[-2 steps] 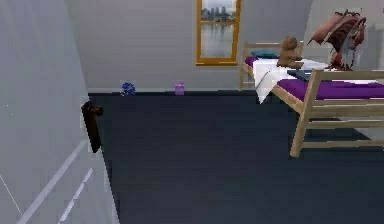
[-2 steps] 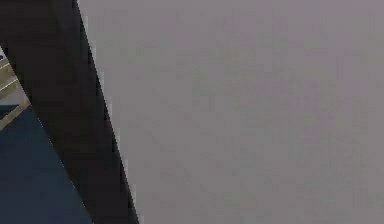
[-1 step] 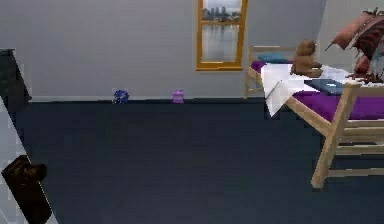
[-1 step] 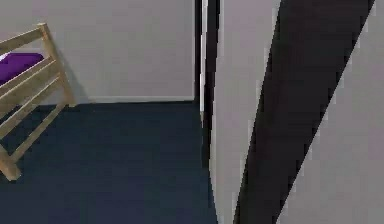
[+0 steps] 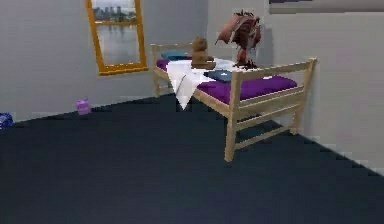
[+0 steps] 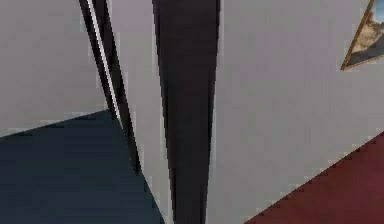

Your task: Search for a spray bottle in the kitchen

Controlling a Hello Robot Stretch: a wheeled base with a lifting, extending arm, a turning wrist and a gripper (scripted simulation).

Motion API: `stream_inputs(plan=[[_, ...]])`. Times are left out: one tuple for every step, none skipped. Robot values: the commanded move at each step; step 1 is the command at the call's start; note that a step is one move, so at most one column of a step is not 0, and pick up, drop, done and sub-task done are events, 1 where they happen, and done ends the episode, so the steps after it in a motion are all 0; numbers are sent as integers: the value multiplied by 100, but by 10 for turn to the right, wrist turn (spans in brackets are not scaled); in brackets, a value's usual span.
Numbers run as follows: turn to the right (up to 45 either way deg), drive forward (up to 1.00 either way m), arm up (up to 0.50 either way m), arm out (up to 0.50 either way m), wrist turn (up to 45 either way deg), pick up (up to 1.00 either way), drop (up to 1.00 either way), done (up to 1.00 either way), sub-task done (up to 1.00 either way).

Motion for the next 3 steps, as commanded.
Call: stream_inputs(plan=[[0,55,0,0,0,0,0,0,0],[450,0,0,0,0,0,0,0,0],[300,0,0,0,0,0,0,0,0]])
